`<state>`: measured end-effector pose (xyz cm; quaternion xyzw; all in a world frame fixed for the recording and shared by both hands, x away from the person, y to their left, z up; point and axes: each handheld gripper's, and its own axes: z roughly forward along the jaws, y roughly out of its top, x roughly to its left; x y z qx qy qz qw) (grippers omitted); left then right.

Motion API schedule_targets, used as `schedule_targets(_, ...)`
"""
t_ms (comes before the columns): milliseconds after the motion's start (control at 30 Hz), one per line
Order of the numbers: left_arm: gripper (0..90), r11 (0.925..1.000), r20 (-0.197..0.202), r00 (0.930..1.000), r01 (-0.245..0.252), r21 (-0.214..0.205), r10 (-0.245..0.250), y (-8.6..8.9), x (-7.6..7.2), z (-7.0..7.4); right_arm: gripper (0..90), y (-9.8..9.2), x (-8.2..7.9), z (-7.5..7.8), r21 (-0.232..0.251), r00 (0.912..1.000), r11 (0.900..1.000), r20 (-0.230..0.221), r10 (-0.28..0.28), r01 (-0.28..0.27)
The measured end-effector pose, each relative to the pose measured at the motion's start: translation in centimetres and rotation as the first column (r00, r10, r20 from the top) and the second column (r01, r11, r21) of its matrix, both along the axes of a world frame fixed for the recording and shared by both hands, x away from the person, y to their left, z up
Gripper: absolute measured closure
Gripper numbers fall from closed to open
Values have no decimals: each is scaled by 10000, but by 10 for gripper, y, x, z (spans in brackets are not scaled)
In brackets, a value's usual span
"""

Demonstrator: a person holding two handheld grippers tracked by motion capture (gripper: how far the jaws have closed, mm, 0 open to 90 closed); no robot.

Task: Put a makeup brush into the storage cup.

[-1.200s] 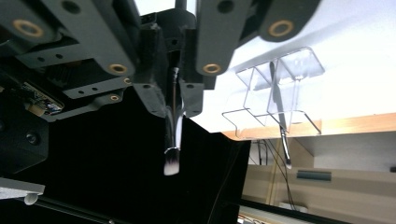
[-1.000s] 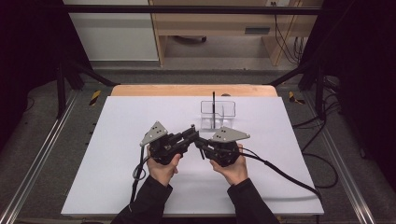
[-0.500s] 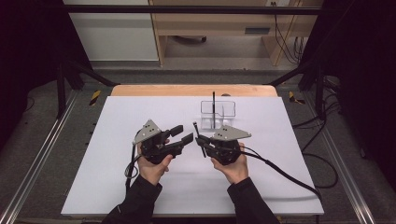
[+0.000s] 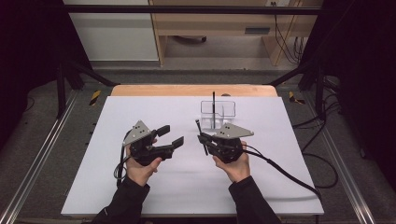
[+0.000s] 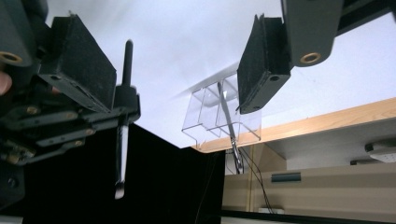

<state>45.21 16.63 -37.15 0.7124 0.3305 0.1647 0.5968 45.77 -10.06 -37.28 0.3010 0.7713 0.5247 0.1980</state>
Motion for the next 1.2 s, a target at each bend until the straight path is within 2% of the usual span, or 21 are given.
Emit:
schedule_targets(167,235,9996,-58,9999,-88,264,90,8,-1,-4,840,-2,1,2,24,9999,9999,32,-99,99)
schedule_targets(300,202,9983,41,9997,-242,528,240,14,-3,-6,840,-5,1,4,51,9999,9998,17,-171,170)
schedule_targets(533,178,9965,-21,9990,-442,705,444,22,-3,-11,840,-11,3,5,170,9993,9992,-16,-372,372)
schedule_targets(800,113,9912,-10,9979,-642,1158,647,26,-5,-18,840,-16,5,6,209,9987,9985,22,-513,512)
schedule_targets(1200,63,9843,-316,9947,-925,1502,982,33,-4,-28,840,-24,11,6,298,9963,9958,-39,-860,861)
